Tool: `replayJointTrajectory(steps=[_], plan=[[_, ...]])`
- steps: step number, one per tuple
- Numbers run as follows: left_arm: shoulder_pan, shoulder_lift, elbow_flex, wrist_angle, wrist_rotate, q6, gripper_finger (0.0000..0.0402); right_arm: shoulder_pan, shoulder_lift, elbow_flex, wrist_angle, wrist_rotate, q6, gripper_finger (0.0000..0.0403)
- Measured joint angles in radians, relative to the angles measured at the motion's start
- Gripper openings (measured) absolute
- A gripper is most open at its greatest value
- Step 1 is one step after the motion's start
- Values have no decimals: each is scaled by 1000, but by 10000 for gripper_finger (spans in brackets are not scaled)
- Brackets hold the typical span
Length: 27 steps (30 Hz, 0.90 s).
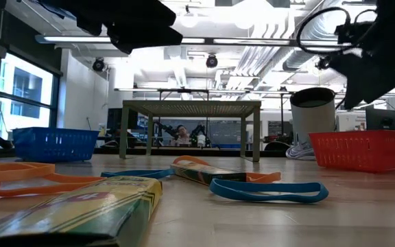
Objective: Pick & Place Office Desk Supplies
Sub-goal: Put the orange spring keychain into the blue bin
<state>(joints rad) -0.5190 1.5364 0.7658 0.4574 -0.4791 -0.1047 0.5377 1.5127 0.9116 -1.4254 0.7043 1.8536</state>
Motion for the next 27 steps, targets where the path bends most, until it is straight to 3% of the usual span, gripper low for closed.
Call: replayJointTrajectory(steps=[5,12,19,27], plan=[[0,0,0,-38,0,-24,230,36,-79,58,87,-159,-321,225],[0,0,0,-44,0,-86,230,85,-144,100,481,-377,-686,222],[-3,0,0,-48,0,-106,230,141,-148,100,794,-397,-992,222],[-3,0,0,-95,7,-169,230,161,-65,100,804,-413,-1106,222]])
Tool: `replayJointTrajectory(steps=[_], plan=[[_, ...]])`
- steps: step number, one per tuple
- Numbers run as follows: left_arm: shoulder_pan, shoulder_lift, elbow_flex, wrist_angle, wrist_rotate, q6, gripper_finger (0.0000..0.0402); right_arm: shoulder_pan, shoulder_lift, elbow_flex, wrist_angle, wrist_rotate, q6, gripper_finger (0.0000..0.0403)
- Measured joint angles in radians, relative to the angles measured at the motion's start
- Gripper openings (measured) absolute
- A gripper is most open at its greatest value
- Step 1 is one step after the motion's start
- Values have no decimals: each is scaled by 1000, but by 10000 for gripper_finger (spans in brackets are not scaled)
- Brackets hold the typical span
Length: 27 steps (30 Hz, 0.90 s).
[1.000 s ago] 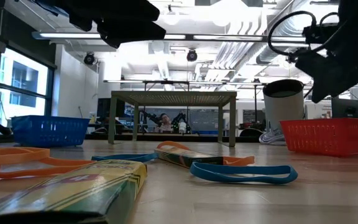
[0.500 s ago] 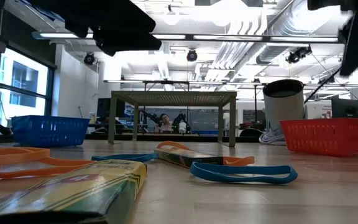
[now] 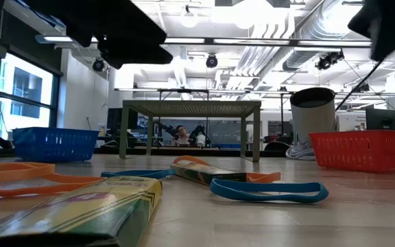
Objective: Pick & Place Office Desk Supplies
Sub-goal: Put the orange spring keychain into the blue bin
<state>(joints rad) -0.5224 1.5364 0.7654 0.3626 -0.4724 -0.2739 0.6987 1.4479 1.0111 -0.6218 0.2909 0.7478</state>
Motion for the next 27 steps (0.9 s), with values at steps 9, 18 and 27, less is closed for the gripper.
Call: replayJointTrajectory(steps=[9,18,27], plan=[[0,0,0,-12,9,-23,230,-1,148,0,14,22,-17,210],[0,0,0,-12,9,-22,230,-7,268,0,2,-37,-19,203],[0,0,0,-12,9,-22,230,-10,275,0,-24,-45,-12,203]])
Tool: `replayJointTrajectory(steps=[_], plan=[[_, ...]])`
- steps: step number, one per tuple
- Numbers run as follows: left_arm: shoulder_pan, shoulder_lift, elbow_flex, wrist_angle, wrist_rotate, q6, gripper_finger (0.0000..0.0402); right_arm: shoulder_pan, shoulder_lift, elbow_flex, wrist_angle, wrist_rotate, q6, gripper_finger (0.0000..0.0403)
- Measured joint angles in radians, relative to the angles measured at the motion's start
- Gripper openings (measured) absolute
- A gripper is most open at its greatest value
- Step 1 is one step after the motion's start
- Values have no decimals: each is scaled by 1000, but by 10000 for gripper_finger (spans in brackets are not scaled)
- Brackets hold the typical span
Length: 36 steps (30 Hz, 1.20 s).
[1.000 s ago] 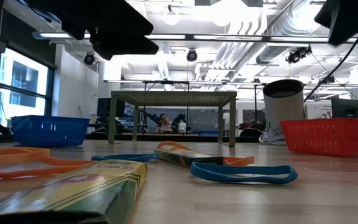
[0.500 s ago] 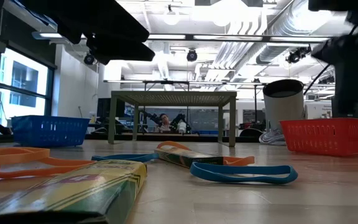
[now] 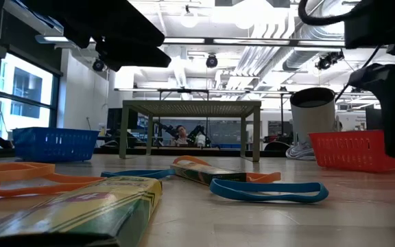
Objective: Pick & Place Office Desk Supplies
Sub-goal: Put the orange spring keychain into the blue bin
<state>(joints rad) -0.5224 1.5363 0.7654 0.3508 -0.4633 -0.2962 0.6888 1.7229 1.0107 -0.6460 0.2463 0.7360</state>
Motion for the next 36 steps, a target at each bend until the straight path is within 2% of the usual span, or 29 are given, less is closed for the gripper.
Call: replayJointTrajectory(steps=[5,36], plan=[[0,0,0,0,0,0,230,-2,0,0,-67,-13,8,203],[0,0,0,0,0,11,230,-3,3,-34,-22,6,19,203]])
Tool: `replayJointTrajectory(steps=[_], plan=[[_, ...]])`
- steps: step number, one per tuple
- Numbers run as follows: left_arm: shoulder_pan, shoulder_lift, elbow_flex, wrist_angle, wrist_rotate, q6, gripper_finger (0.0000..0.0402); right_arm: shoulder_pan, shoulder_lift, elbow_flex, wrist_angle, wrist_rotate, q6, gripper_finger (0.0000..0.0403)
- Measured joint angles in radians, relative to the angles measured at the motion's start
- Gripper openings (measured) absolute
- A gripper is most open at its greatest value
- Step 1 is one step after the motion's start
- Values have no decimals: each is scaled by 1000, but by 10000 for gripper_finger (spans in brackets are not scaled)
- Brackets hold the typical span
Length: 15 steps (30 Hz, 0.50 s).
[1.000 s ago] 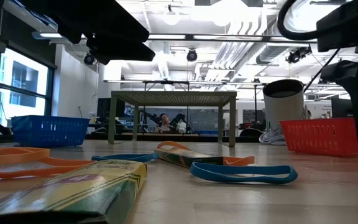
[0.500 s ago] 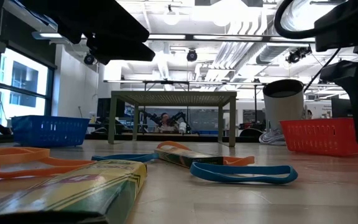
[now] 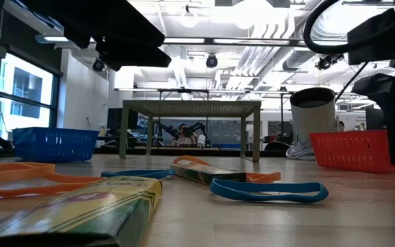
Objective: Pick & Place Office Desk Supplies
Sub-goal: Put the orange spring keychain into the blue bin
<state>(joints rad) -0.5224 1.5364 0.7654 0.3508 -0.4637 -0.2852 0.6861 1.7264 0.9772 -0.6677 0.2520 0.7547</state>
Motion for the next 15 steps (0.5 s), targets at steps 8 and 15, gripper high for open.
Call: replayJointTrajectory(steps=[8,15], plan=[[0,0,0,0,0,0,230,0,0,-39,88,-15,0,203],[0,0,0,0,0,1,230,0,-2,-74,113,-21,2,203]])
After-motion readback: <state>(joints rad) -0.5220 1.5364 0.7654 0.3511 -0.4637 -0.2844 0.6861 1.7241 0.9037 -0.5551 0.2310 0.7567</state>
